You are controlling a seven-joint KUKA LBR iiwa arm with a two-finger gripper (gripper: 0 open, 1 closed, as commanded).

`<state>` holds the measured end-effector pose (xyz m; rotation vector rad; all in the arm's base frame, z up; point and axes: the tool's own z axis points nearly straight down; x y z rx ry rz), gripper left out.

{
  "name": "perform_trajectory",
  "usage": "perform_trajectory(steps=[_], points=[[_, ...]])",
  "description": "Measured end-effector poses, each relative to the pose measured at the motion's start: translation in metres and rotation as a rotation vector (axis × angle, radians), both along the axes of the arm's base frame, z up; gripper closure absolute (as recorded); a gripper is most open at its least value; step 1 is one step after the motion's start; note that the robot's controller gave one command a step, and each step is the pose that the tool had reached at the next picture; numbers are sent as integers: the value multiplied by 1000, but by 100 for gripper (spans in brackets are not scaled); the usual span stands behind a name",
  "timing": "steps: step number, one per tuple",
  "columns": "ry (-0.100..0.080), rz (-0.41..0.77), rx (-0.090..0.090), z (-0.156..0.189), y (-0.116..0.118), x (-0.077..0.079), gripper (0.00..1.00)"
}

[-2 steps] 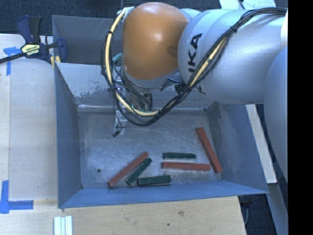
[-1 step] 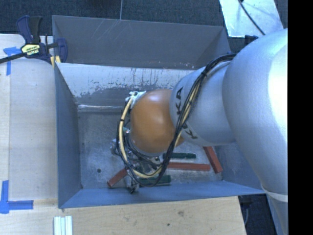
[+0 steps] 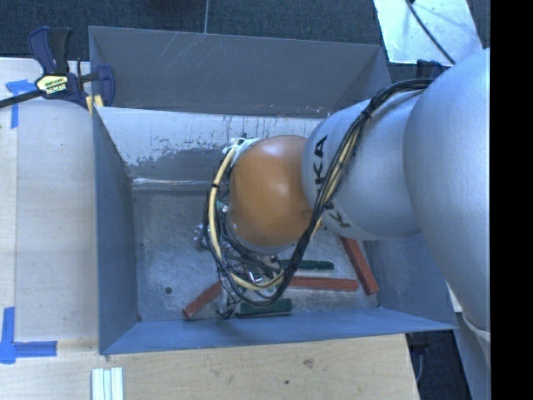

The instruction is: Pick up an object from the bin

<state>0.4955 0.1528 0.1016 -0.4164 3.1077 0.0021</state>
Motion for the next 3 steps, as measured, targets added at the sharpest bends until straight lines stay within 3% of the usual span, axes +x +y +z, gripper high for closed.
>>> perform_trajectory(steps=[1, 2, 3], points=[[0, 162, 0, 3, 28, 26, 0], [-4, 207, 0, -31, 21, -8, 0], [-4, 203, 0, -30, 21, -6, 0]])
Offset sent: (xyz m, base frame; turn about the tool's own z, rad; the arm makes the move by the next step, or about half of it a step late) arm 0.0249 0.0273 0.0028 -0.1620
